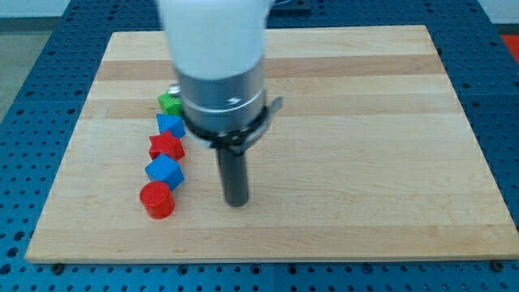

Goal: Move the red star parallel below the green circle

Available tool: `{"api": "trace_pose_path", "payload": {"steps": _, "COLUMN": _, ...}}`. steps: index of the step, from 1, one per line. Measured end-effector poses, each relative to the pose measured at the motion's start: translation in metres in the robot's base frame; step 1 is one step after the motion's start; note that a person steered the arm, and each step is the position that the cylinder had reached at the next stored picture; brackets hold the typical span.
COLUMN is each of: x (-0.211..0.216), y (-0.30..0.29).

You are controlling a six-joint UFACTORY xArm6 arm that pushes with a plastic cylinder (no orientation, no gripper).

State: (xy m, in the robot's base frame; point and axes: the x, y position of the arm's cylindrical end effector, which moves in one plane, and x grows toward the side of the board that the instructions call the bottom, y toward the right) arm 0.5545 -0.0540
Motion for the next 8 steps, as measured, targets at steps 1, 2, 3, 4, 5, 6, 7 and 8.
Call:
{"api": "trace_pose_path", "payload": {"steps": 1, "x": 0.0, "y": 0.0}}
{"api": "trace_pose_path", "payload": {"steps": 2, "x": 0.002, "y": 0.0}}
{"api": "trace_pose_path", "payload": {"steps": 3, "x": 0.046, "y": -0.006}}
{"api": "trace_pose_path", "payload": {"steps": 4, "x": 0.046, "y": -0.006}}
{"api": "trace_pose_path", "payload": {"steps": 5, "x": 0.046, "y": -0.022}}
{"api": "trace_pose_path", "payload": {"steps": 6, "x": 0.047, "y": -0.059}}
{"api": "trace_pose_path", "payload": {"steps": 7, "x": 0.047, "y": -0.088}}
{"api": "trace_pose_path", "payload": {"steps": 8, "x": 0.036, "y": -0.13}}
